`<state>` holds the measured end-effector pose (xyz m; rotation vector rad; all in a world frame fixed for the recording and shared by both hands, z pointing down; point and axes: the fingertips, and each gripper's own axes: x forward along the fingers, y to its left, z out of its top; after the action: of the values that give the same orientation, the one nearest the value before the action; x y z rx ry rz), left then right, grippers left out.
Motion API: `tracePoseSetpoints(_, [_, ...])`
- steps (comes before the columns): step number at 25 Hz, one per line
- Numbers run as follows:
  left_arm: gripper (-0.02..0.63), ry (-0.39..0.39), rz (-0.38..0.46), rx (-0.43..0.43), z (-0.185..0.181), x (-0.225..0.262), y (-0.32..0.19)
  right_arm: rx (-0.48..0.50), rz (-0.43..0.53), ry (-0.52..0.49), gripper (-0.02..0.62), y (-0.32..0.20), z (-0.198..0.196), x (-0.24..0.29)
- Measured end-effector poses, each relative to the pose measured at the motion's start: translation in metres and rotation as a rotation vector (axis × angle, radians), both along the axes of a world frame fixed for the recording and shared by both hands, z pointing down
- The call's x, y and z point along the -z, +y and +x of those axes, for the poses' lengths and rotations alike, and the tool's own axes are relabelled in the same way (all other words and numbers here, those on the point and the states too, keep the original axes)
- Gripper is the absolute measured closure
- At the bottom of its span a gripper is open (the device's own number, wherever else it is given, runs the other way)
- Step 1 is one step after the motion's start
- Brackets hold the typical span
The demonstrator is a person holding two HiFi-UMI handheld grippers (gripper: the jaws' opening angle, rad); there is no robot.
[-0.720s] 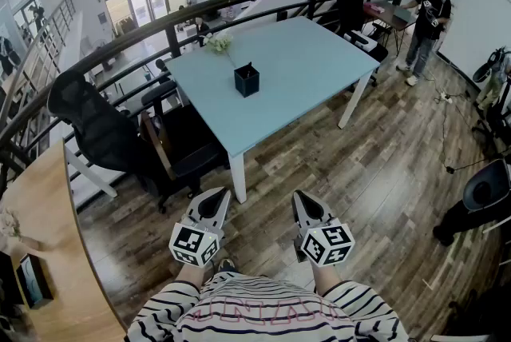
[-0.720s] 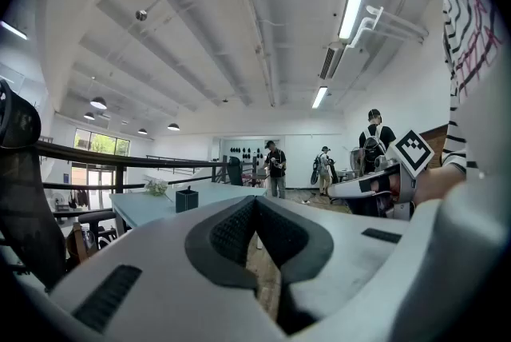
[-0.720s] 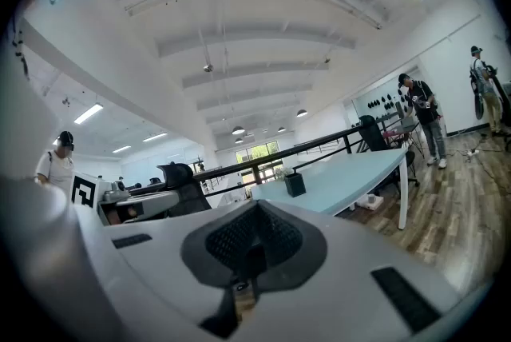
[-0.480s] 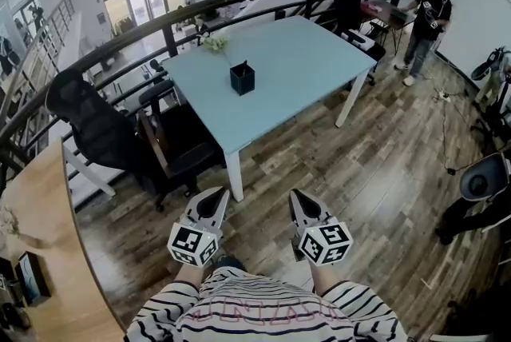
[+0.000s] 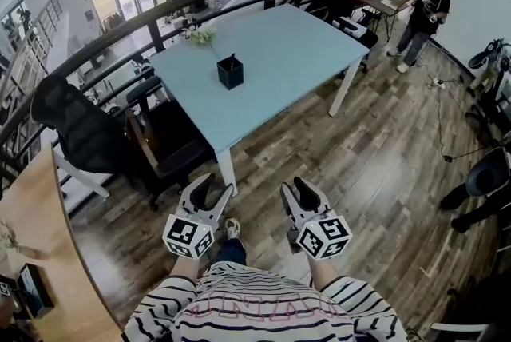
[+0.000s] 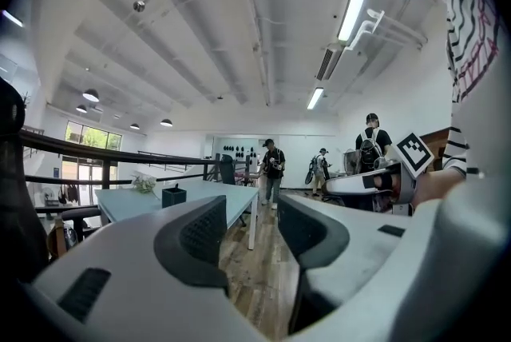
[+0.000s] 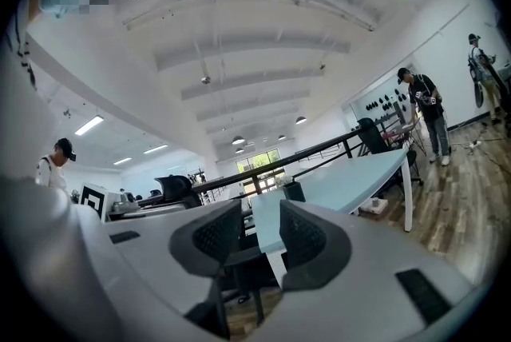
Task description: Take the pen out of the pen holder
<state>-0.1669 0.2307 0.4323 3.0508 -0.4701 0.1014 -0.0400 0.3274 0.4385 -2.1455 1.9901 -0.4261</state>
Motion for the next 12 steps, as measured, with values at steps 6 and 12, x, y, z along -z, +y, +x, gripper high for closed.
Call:
tracePoseSetpoints(6, [0.428,0.006,-0.011,-0.018,0.026,-0.005,-0.052,-0.028,-0.014,-0.002,0.453,-0.042,0.025,-0.003])
tracePoseSetpoints(12, [0.428,0.018,-0.036,-0.042,0.048,-0.012,-0.119,-0.055,-0.032,-0.014,0.453,-0.106,0.042,-0.007])
